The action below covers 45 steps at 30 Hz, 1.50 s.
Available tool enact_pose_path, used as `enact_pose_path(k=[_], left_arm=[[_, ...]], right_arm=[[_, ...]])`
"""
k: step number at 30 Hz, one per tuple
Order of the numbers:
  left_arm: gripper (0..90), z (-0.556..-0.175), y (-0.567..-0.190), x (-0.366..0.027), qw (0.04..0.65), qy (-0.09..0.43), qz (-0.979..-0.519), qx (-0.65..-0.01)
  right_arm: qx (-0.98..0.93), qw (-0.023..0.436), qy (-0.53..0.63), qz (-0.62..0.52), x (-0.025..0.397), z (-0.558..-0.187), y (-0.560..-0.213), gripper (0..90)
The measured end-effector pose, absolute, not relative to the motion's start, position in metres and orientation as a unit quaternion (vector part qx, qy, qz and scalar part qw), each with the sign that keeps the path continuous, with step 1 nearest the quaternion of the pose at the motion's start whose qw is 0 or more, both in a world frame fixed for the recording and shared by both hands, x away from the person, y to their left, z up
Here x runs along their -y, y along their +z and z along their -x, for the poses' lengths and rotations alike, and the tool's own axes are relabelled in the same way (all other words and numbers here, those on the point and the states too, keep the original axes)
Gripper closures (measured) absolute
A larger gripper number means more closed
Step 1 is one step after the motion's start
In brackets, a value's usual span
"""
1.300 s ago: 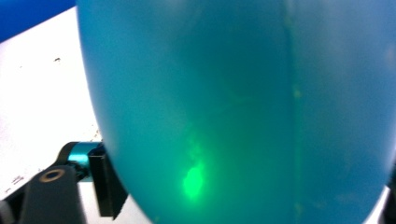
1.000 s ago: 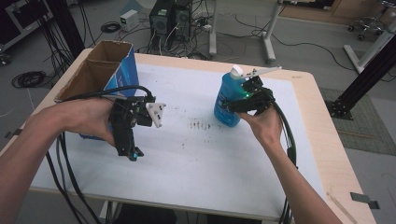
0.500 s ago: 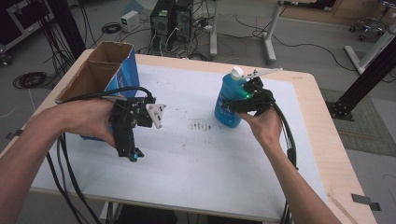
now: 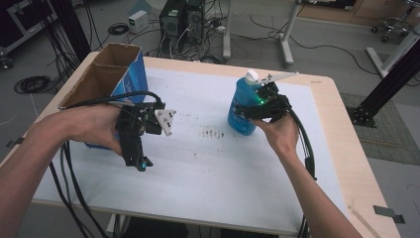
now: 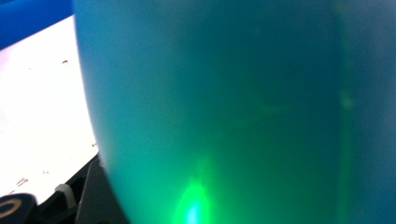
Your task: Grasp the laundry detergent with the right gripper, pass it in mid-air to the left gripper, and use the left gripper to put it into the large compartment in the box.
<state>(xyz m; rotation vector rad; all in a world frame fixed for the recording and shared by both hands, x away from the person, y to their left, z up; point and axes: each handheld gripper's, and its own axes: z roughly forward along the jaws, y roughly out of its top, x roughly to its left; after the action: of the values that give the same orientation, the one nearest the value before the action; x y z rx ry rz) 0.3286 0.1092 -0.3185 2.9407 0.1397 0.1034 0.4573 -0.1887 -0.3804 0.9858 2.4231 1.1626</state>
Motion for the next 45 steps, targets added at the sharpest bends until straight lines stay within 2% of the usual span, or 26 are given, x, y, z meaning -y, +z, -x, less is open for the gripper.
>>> enact_pose_path(k=[11,18,24,33,40,45], left_arm=[[7.5,-0.330,-0.316,-0.109,0.104,0.033,-0.993,-0.051],[7.5,-0.338,-0.297,-0.111,0.119,0.045,-0.990,-0.056],[7.5,-0.351,-0.262,-0.104,0.140,0.058,-0.987,-0.059],[7.5,-0.375,-0.219,-0.087,0.177,0.062,-0.980,-0.065],[7.5,-0.383,-0.205,-0.067,0.185,0.048,-0.980,-0.056],[7.5,-0.385,-0.208,-0.047,0.179,0.037,-0.982,-0.044]], right_arm=[[-0.835,0.140,0.413,-0.335,0.191,-0.456,-0.382,45.9],[-0.841,0.138,0.421,-0.310,0.192,-0.451,-0.374,46.3],[-0.863,0.087,0.437,-0.240,0.191,-0.438,-0.351,45.8],[-0.891,0.036,0.430,-0.141,0.172,-0.418,-0.333,45.7],[-0.902,0.003,0.425,-0.079,0.155,-0.412,-0.332,45.7],[-0.905,-0.020,0.423,-0.042,0.142,-0.407,-0.331,45.7]])
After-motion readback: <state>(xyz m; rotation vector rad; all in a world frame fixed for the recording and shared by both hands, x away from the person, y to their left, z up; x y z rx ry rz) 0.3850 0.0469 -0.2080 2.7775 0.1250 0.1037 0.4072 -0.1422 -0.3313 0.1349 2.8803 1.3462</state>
